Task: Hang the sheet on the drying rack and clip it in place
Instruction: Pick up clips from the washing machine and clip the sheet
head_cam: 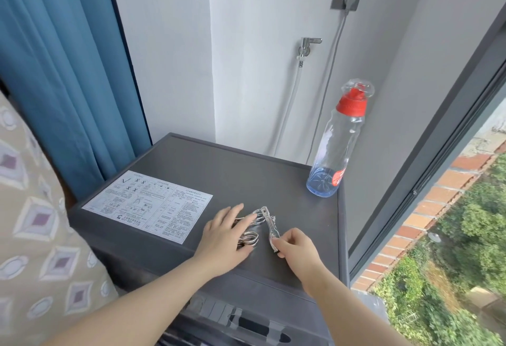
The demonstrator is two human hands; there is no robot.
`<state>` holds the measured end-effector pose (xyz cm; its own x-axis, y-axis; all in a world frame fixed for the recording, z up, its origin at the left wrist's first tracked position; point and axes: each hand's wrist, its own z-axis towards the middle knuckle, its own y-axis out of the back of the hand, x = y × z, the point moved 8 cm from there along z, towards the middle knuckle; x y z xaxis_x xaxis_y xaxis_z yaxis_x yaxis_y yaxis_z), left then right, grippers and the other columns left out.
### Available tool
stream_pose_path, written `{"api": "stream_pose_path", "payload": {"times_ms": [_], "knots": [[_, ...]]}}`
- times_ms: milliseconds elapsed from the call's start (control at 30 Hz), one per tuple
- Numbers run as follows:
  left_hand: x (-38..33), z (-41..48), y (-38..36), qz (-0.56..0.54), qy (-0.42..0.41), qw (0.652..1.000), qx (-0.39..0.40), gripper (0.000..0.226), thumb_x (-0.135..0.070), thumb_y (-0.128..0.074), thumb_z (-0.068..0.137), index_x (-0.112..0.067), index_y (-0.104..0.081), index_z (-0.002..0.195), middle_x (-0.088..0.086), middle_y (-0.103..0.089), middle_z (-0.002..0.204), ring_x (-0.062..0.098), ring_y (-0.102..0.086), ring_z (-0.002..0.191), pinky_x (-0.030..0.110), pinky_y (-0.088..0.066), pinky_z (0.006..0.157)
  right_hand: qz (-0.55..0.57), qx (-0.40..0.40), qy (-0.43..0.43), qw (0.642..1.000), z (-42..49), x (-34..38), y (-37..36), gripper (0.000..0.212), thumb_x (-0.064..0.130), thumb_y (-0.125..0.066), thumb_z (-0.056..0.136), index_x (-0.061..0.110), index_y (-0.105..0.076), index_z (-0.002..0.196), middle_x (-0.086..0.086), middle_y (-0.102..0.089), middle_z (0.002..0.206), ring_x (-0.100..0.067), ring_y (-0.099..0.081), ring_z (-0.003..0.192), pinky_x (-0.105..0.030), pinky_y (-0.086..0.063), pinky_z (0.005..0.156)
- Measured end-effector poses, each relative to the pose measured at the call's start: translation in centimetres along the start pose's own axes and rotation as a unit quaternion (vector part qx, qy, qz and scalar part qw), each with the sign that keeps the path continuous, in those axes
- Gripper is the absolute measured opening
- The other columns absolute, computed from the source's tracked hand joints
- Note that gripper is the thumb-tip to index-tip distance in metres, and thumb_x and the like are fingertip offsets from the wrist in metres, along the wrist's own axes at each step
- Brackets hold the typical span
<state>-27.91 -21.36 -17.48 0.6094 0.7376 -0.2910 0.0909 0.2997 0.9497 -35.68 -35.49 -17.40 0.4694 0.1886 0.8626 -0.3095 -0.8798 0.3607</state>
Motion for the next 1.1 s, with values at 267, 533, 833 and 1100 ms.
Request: {"api": "stream_pose_path", "payload": {"times_ms": [267,533,833,1100], "knots": [[0.0,0.2,0.0,0.064,0.046,0.997,-0.001,0.056,-0.058,-0.036,0.078,-0.038,-0.044,0.129,-0.01,-0.058,0.126,0.023,-0.057,0.116,0.041,-0.049,0.084,-0.042,-0.022,0.004,0.999,-0.1,0.1,0.3,0.022,0.023,-0.064,0.082,0.016,-0.044,0.073,0.002,-0.056,0.072,-0.014,-0.045,0.065,-0.021,-0.033,0.054],[1.2,-1.0,1.7,0.058,0.05,0.993,-0.089,0.033,-0.055,-0.047,0.069,-0.031,-0.058,0.088,-0.017,-0.063,0.089,0.017,-0.065,0.091,0.032,-0.052,0.066,-0.181,-0.023,0.025,0.983,0.2,0.8,1.9,0.031,0.027,-0.067,0.078,0.017,-0.038,0.075,0.0,-0.04,0.096,-0.015,-0.05,0.079,-0.021,-0.039,0.06],[0.9,-1.2,2.2,0.087,0.05,0.992,-0.079,0.052,-0.055,-0.086,0.038,-0.023,-0.057,0.066,-0.012,-0.059,0.066,0.016,-0.062,0.063,0.027,-0.047,0.049,-0.3,-0.042,0.062,0.951,0.8,2.0,0.0,0.042,0.002,-0.033,0.088,0.021,-0.039,0.125,-0.002,-0.042,0.127,-0.026,-0.028,0.098,-0.03,-0.034,0.076],[1.6,-1.5,3.6,0.066,0.161,0.985,0.007,0.034,-0.041,-0.046,0.094,-0.012,-0.038,0.11,0.002,-0.053,0.112,0.024,-0.052,0.105,0.032,-0.042,0.07,-0.276,0.006,0.001,0.961,0.2,1.0,-0.9,0.029,0.018,-0.054,0.082,0.016,-0.027,0.073,-0.005,-0.048,0.092,-0.026,-0.044,0.085,-0.03,-0.036,0.07]]}}
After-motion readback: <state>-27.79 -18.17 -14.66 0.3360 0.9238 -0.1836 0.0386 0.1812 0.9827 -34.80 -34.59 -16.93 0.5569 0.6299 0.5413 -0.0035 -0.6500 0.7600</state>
